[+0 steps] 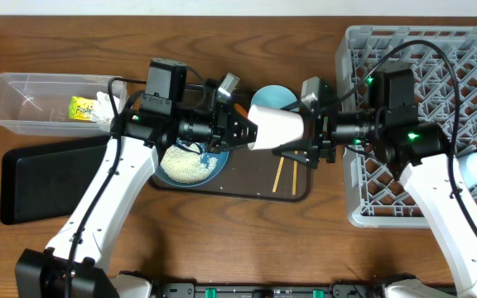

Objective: Sort waste into correct bins and load items into the dishwasher rack
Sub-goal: 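Lift the pink cup and pass it to the right gripper, then lower the pink cup into the dish rack with the right gripper and release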

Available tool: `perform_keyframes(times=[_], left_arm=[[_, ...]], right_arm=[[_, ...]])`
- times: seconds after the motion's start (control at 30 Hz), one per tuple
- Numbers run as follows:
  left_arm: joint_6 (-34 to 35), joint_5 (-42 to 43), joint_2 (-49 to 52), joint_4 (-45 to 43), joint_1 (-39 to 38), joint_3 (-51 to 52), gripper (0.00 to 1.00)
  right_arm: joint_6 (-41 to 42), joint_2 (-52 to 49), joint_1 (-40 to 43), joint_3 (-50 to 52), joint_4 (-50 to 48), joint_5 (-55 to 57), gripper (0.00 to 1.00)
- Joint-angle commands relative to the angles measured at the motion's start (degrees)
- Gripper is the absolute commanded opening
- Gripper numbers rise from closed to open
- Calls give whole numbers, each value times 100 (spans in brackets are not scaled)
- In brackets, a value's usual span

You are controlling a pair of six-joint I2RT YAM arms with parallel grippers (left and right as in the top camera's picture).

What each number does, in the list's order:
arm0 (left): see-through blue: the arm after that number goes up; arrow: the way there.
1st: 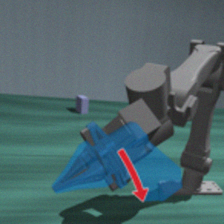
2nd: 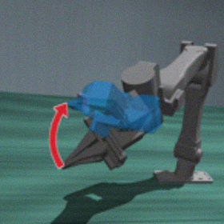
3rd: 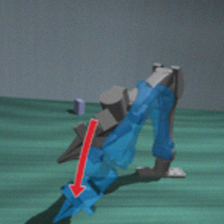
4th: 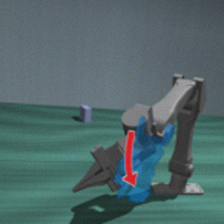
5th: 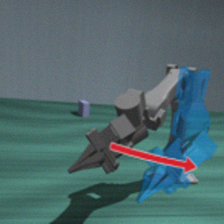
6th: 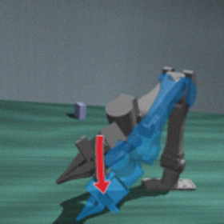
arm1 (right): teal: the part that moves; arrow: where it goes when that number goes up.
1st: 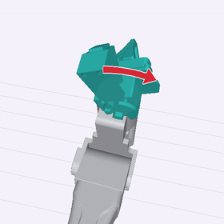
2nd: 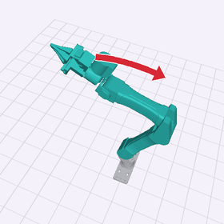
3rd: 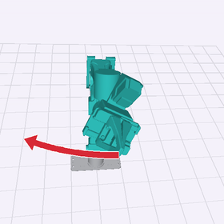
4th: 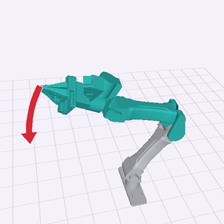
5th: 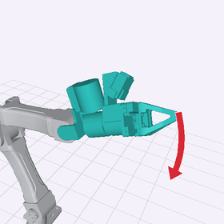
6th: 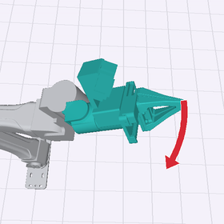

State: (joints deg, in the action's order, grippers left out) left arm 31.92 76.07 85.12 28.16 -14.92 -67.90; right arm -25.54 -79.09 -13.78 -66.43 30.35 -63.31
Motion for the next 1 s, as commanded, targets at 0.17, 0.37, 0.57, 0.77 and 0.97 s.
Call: perform_keyframes(times=[0.17,0.37,0.57,0.77,0.97], left_arm=[[13,79,39,0,-4,-90,7],[11,37,39,-2,-4,-90,13],[11,-70,39,0,-4,-90,15],[11,-68,39,0,-4,-90,15],[13,-68,39,0,-4,-90,15]], right_arm=[[225,7,-66,-55,-181,-188,66],[238,11,-66,-55,-273,-190,60],[238,11,-66,-55,-275,-247,57],[238,11,-66,-55,-625,-450,65],[243,11,-68,-55,-776,-557,63]])
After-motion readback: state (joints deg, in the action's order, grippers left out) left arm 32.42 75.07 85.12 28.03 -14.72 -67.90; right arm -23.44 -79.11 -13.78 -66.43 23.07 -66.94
